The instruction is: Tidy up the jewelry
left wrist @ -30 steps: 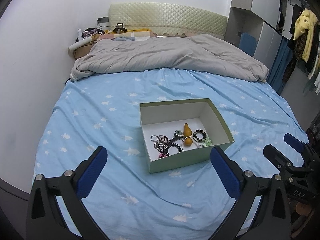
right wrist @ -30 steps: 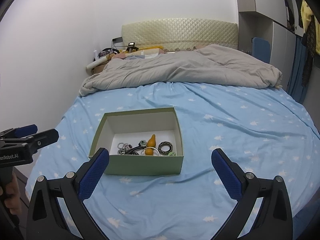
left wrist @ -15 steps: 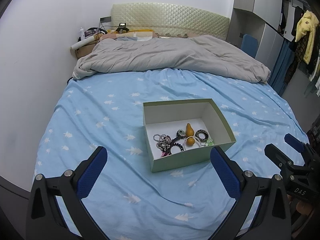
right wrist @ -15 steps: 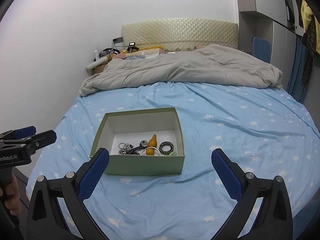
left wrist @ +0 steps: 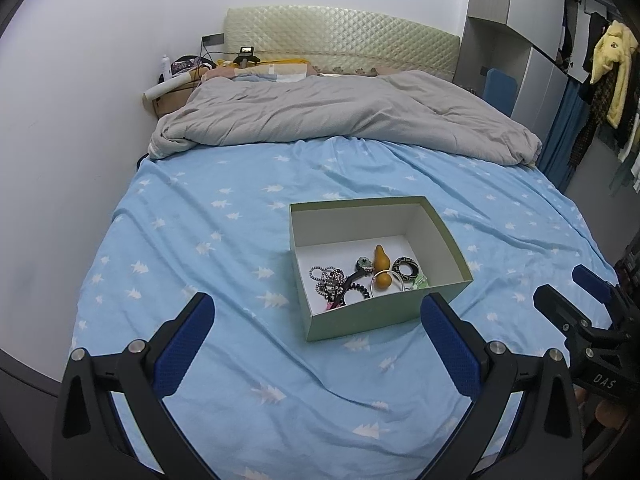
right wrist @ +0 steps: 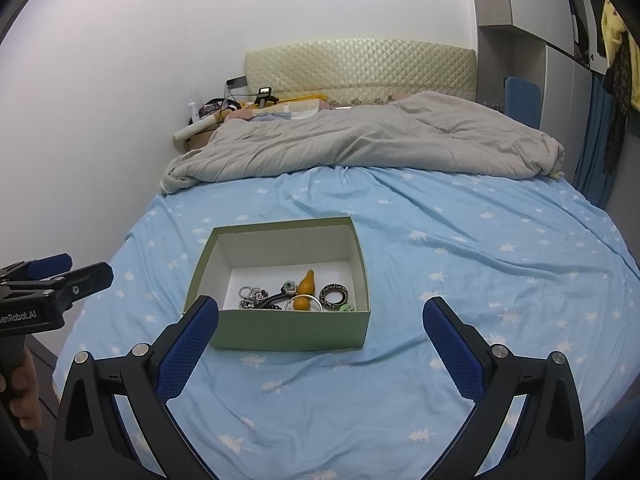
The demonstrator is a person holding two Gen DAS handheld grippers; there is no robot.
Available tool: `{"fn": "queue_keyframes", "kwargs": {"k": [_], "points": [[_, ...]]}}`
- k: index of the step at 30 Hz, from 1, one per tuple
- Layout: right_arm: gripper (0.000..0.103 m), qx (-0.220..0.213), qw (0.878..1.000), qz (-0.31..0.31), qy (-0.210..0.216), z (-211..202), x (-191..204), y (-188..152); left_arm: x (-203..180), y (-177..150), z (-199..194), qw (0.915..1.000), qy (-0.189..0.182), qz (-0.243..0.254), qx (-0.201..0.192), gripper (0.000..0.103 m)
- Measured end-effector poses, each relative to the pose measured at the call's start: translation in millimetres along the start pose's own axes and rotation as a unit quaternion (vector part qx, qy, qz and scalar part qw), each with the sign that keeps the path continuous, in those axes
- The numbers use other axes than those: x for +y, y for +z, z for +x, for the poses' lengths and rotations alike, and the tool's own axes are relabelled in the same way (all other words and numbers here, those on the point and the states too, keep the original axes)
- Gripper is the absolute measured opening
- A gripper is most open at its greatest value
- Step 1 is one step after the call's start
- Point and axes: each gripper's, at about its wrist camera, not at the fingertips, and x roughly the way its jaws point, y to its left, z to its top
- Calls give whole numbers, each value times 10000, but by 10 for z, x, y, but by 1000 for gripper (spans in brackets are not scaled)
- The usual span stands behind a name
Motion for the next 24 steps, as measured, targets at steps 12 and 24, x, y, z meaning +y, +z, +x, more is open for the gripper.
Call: {"fn": "queue_keyframes", "kwargs": {"k": [12, 24], "points": [[103, -74, 10000, 11, 3, -99, 16, -11, 7, -38, -87, 10000, -12, 36, -36, 102], [103, -100, 10000, 0, -3, -138, 20, -12, -27, -41, -114, 10000, -8, 47, -40, 102]]}}
